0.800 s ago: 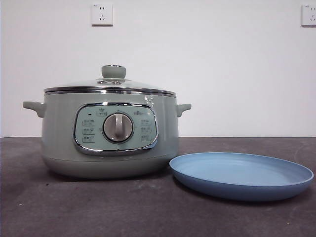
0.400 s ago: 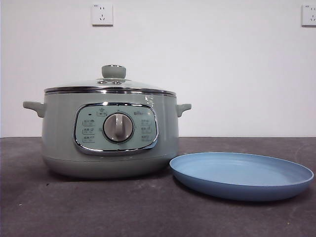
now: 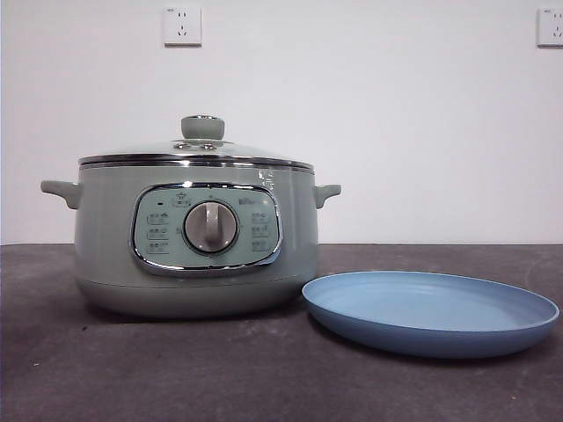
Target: Take the potato out from the steamer,put the potato on the plate,close the lid
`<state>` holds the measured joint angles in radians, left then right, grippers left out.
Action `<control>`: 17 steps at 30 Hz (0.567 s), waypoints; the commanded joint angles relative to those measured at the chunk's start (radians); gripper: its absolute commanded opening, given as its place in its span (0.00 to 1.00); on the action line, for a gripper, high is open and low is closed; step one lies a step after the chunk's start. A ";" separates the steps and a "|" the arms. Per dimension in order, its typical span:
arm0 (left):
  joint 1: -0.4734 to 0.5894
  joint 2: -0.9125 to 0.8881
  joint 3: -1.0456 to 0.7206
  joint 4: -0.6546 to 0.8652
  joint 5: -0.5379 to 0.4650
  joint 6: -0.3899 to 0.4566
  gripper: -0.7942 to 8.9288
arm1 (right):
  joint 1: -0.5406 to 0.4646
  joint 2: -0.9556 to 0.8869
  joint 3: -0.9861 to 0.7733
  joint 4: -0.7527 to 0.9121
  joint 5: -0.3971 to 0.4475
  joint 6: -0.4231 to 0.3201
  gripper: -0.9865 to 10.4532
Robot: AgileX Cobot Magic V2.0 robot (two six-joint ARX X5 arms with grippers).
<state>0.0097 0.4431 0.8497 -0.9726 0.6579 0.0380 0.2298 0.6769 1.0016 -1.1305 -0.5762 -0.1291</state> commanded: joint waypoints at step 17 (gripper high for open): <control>-0.006 0.180 0.065 0.183 0.003 -0.037 0.62 | 0.003 0.007 0.004 0.001 -0.002 0.008 0.64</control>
<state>0.0071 0.6098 0.9096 -0.8047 0.6586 0.0082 0.2298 0.6823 1.0016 -1.1320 -0.5758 -0.1230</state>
